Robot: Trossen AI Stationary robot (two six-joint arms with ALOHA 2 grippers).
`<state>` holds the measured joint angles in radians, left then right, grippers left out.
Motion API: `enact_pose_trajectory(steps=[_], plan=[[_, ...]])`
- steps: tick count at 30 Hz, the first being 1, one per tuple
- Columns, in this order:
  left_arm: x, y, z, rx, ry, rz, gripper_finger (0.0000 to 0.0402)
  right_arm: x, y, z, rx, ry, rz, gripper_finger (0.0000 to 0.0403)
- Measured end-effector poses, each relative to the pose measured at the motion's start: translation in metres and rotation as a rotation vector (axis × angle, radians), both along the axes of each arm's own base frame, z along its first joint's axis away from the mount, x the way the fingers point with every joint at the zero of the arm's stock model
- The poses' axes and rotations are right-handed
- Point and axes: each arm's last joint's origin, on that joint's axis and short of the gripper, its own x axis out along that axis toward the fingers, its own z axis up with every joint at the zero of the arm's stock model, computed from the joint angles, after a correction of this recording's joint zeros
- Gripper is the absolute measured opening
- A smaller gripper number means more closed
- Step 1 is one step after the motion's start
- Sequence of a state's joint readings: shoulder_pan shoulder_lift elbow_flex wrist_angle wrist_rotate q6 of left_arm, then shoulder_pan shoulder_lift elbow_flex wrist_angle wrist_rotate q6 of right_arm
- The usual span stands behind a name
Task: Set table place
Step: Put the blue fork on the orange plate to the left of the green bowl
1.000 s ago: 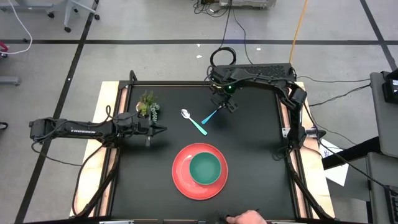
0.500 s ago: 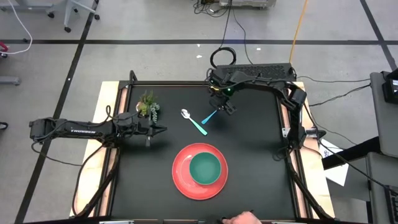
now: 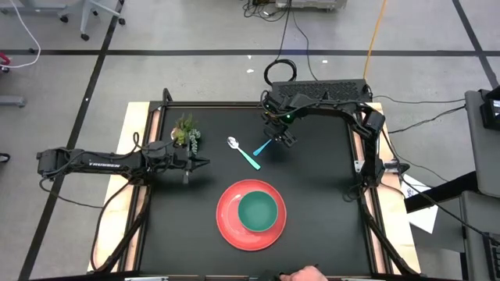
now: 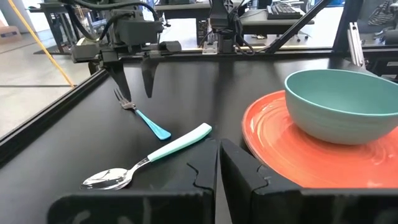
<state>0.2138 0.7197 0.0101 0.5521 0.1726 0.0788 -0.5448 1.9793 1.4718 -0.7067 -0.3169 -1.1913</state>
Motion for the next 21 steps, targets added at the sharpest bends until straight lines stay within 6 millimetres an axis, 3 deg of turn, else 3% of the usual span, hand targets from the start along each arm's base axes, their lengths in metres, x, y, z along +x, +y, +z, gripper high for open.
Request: enact_pose_trajectory(steps=[12, 21], plan=[[0.0, 0.0, 0.002, 0.002, -0.02, 0.0, 0.0026, 0.0, 0.0, -0.001, 0.018, 0.002, -0.049, 0.0164], [0.0, 0.0, 0.002, 0.002, -0.02, -0.001, 0.0026, 0.003, -0.002, -0.014, 0.037, 0.027, -0.066, 0.0164]])
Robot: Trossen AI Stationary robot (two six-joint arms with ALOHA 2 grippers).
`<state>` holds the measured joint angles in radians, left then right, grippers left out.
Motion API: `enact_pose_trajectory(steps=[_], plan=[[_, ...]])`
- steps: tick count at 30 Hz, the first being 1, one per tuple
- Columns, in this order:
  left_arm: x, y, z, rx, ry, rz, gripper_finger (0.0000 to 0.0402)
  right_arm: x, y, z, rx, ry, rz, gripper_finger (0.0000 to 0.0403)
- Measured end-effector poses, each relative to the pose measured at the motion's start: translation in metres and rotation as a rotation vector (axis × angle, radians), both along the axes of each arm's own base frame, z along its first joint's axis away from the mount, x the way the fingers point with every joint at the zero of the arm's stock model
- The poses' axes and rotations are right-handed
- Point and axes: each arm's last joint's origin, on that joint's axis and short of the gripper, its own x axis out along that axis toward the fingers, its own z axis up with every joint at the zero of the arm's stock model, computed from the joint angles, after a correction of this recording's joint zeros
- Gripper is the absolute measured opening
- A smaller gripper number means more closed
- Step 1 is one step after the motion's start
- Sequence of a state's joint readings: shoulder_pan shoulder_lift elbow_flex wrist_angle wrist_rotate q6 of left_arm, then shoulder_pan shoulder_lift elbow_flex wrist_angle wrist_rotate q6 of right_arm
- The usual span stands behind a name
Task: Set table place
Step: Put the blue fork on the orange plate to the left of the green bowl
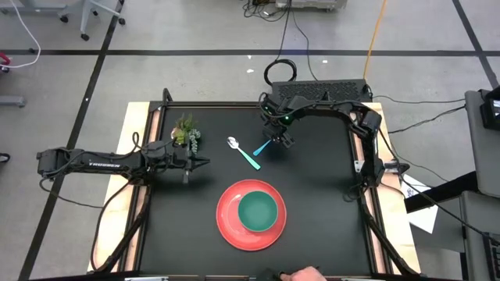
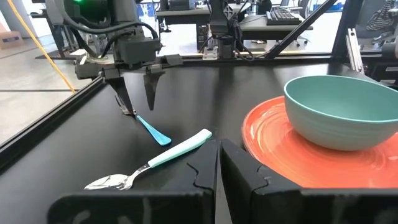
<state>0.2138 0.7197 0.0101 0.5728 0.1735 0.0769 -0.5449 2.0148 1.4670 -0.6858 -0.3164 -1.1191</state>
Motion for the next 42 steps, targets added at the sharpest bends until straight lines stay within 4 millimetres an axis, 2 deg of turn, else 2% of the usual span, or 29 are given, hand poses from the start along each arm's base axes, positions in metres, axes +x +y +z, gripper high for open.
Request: enact_pose_trajectory(steps=[10, 20, 24, 37, 42], plan=[[0.0, 0.0, 0.0, -0.001, 0.001, -0.006, 0.0026, 0.002, -0.003, -0.017, 0.028, 0.039, -0.026, 0.0164], [0.0, 0.0, 0.0, 0.005, -0.001, -0.01, 0.0026, 0.003, -0.004, -0.024, 0.04, 0.052, -0.036, 0.016], [0.0, 0.0, 0.0, 0.005, 0.0, -0.01, 0.0026, 0.003, -0.004, -0.025, 0.044, 0.056, -0.039, 0.0136], [0.0, 0.0, 0.0, -0.004, -0.001, -0.008, 0.0026, 0.004, -0.004, -0.025, 0.041, 0.046, -0.061, 0.0016], [0.0, 0.0, 0.0, -0.005, -0.001, -0.008, 0.0026, 0.004, -0.004, -0.026, 0.04, 0.045, -0.06, 0.0008]])
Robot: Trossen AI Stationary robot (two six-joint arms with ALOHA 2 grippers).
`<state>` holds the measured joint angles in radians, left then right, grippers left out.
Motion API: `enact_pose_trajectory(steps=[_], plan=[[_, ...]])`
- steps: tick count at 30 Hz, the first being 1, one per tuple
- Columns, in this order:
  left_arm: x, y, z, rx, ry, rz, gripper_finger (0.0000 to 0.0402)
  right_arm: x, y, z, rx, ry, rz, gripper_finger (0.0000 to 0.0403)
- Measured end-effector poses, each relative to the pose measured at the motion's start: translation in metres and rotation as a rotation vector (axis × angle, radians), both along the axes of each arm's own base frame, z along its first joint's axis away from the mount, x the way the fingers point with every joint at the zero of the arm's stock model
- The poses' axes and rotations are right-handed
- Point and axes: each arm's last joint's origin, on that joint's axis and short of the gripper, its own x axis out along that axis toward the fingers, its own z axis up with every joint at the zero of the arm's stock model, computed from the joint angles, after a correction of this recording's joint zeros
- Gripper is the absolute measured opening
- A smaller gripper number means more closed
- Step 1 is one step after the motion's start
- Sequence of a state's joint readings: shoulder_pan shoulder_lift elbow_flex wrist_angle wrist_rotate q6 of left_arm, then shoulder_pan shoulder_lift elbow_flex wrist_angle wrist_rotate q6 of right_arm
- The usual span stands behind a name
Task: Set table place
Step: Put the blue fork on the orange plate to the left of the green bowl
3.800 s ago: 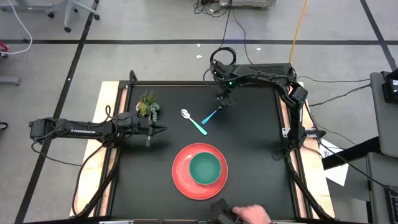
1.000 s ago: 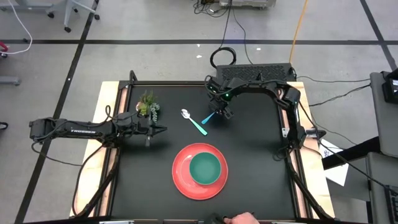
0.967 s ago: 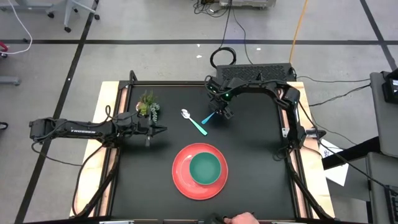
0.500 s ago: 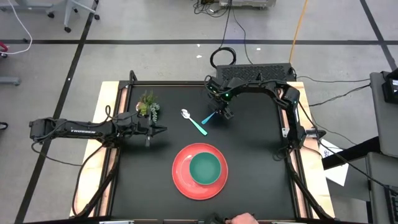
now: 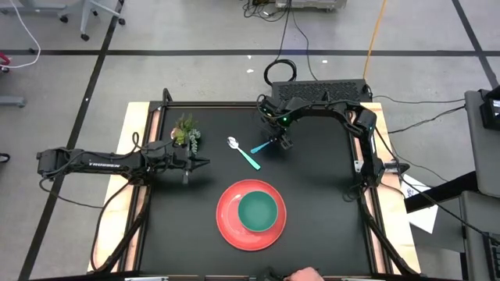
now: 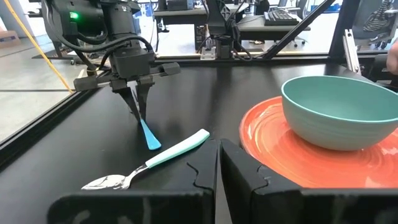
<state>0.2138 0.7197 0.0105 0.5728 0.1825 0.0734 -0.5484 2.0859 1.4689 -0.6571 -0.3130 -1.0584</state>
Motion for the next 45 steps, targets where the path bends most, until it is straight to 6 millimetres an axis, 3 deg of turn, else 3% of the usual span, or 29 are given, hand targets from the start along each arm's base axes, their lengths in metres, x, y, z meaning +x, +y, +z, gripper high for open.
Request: enact_pose_trajectory(steps=[14, 30, 45], plan=[[0.0, 0.0, 0.0, 0.0, 0.0, 0.0, 0.0026, -0.001, 0.001, 0.003, -0.019, 0.008, 0.018, 0.0003], [0.0, 0.0, 0.0, -0.004, 0.0, 0.001, 0.0026, -0.001, 0.024, 0.053, -0.1, -0.07, 0.043, 0.0001], [0.0, 0.0, 0.0, -0.004, 0.0, 0.001, 0.0026, 0.003, 0.038, 0.059, -0.094, -0.07, 0.076, 0.0]])
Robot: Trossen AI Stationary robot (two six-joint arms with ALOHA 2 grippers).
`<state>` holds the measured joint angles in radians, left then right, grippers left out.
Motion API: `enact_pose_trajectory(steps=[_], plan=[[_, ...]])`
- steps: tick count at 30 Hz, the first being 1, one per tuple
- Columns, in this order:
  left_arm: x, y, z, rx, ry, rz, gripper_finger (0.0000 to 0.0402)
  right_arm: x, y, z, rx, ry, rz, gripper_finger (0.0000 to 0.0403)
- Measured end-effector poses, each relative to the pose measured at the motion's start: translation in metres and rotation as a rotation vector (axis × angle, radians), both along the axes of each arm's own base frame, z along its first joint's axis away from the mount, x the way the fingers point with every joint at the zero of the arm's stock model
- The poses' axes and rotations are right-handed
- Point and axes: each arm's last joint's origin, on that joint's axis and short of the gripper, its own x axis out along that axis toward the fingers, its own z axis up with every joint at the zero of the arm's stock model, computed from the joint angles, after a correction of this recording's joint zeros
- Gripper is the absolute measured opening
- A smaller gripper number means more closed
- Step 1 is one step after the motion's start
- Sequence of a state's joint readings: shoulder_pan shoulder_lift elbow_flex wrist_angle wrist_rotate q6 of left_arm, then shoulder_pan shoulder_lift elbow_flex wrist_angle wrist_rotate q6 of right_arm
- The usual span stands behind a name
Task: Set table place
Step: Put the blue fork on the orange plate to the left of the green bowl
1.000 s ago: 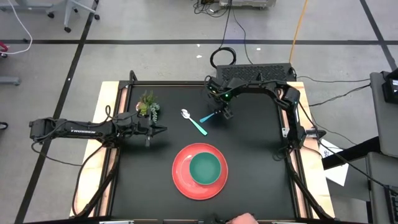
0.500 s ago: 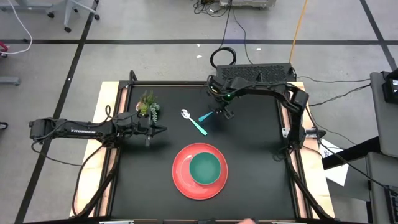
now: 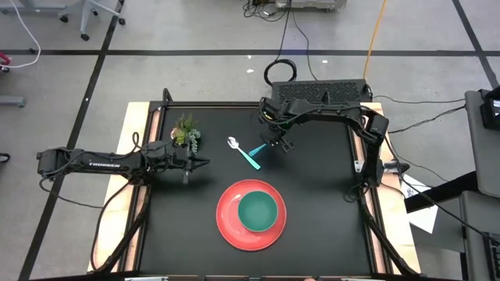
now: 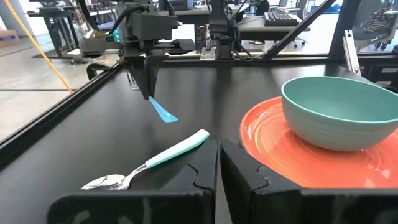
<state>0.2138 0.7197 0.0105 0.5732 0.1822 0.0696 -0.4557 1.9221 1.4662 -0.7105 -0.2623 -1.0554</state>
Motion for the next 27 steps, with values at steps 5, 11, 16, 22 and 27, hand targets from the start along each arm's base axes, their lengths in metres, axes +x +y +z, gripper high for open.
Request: enact_pose_trajectory(steps=[5, 11, 16, 22, 27], plan=[[0.0, 0.0, 0.0, 0.0, 0.0, 0.0, 0.0026, 0.0, 0.0, 0.0, 0.0, 0.0, 0.0, 0.0], [0.0, 0.0, 0.0, 0.0, 0.0, 0.0, 0.0026, -0.001, 0.001, 0.003, -0.002, -0.004, 0.0, 0.0], [0.0, 0.0, 0.0, 0.0, -0.001, 0.0, 0.0026, -0.005, 0.007, 0.021, -0.015, -0.037, 0.007, 0.0], [0.0, 0.0, 0.0, 0.001, -0.003, 0.0, 0.0026, -0.011, 0.025, 0.057, -0.021, -0.139, 0.034, 0.0], [0.0, 0.0, 0.001, 0.0, -0.005, 0.0, 0.0026, -0.015, 0.04, 0.078, -0.004, -0.207, 0.043, 0.0]])
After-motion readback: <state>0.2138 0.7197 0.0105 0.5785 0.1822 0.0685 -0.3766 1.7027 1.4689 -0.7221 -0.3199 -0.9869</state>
